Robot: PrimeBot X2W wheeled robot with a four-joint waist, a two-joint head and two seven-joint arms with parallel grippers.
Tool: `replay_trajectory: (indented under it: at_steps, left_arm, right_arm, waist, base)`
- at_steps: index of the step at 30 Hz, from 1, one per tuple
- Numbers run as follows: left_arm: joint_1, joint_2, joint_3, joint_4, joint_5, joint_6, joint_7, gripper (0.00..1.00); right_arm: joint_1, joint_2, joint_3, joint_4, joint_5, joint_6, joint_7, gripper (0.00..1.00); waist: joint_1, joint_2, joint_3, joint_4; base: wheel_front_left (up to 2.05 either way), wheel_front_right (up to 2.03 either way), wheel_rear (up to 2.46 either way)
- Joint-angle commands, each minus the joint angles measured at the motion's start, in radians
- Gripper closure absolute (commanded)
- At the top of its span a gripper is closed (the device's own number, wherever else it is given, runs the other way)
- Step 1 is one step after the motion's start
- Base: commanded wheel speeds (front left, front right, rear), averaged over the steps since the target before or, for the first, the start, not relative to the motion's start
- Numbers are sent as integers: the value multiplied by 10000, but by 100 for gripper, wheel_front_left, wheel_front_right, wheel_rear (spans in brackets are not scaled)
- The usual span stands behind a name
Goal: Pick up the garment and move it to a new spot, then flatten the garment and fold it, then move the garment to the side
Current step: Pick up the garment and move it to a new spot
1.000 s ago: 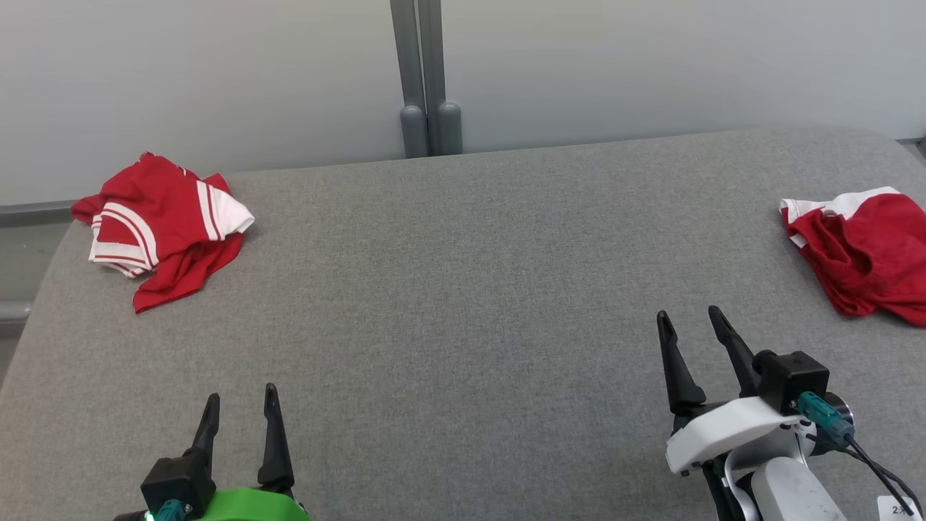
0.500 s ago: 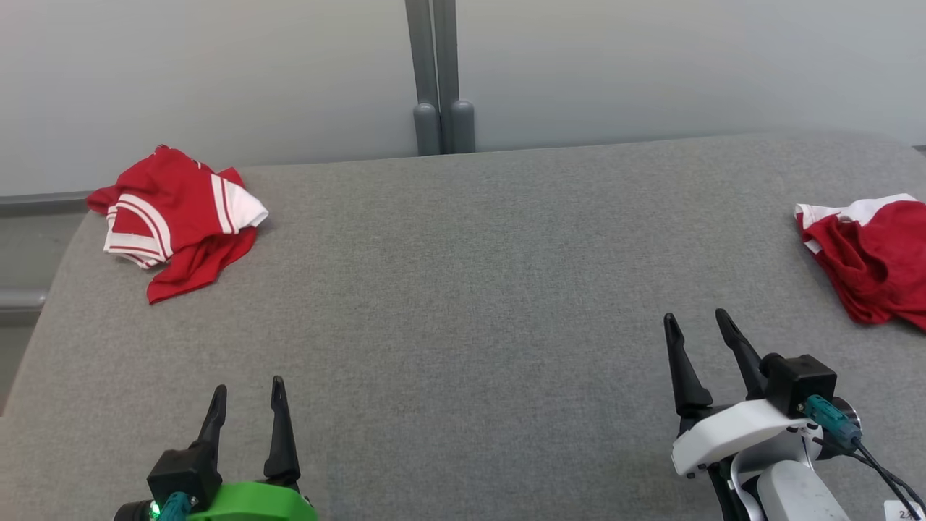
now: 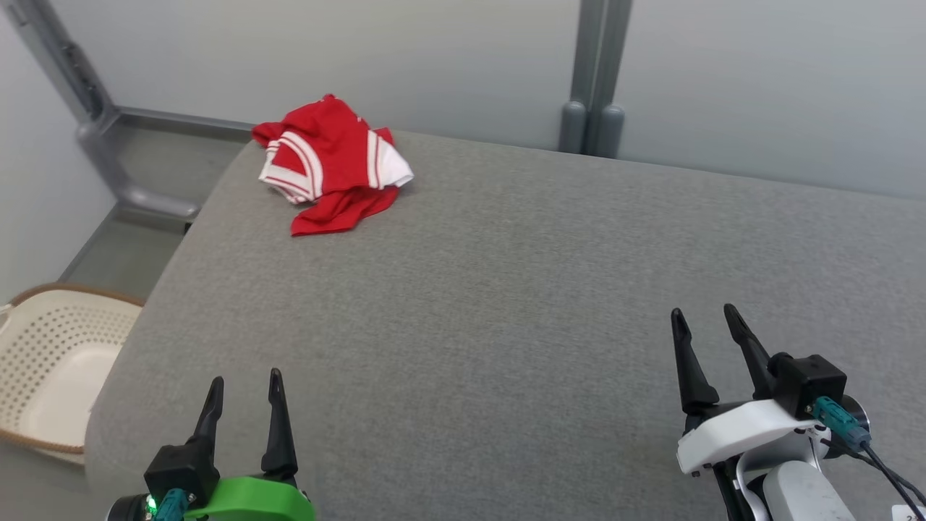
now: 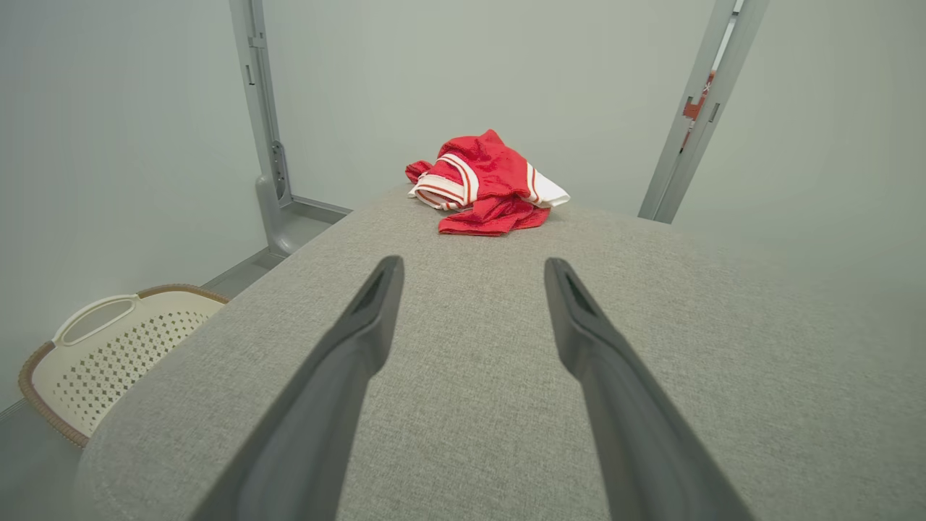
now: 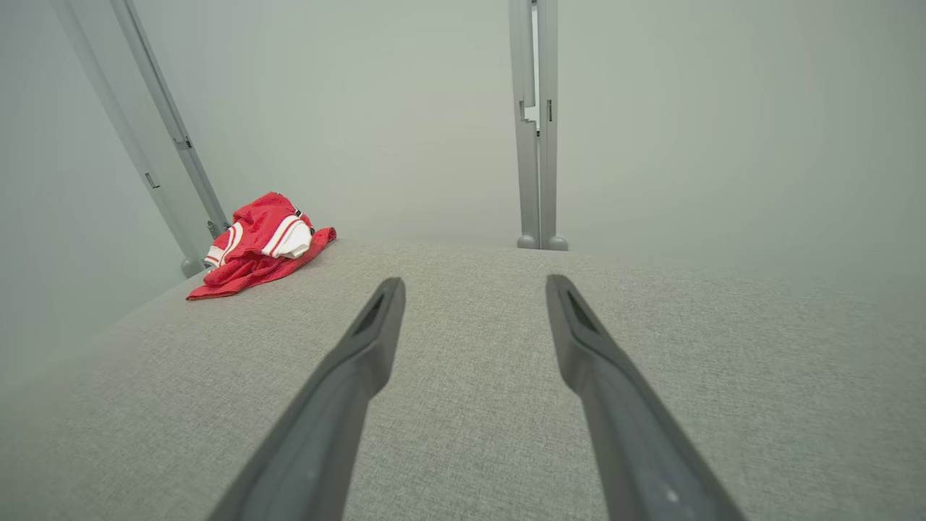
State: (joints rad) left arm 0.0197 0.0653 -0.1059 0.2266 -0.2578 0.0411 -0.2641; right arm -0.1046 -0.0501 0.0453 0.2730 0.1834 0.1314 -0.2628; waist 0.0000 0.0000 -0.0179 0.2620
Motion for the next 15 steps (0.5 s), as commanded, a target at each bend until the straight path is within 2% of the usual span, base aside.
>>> replay_trajectory:
  at_steps: [1,5,15]
  left_arm:
    - [86,80,50,-16,14,27,0,0]
    - [130,107,93,-48,5,47,-2,0]
    - [494,13,495,-637,-142,274,-1,0]
  right_arm:
    - [97,-7,67,-13,88,-13,-27,0]
    - [39,-9,212,10,146,-13,-27,0]
    - [-715,-24,856,309,156,-13,-29,0]
  waist:
    - [0,0,19,1842]
    - [0,0,67,2546]
    - [0,0,496,2749]
  base:
    - [0,0,0]
    - [0,0,0]
    - [0,0,0]
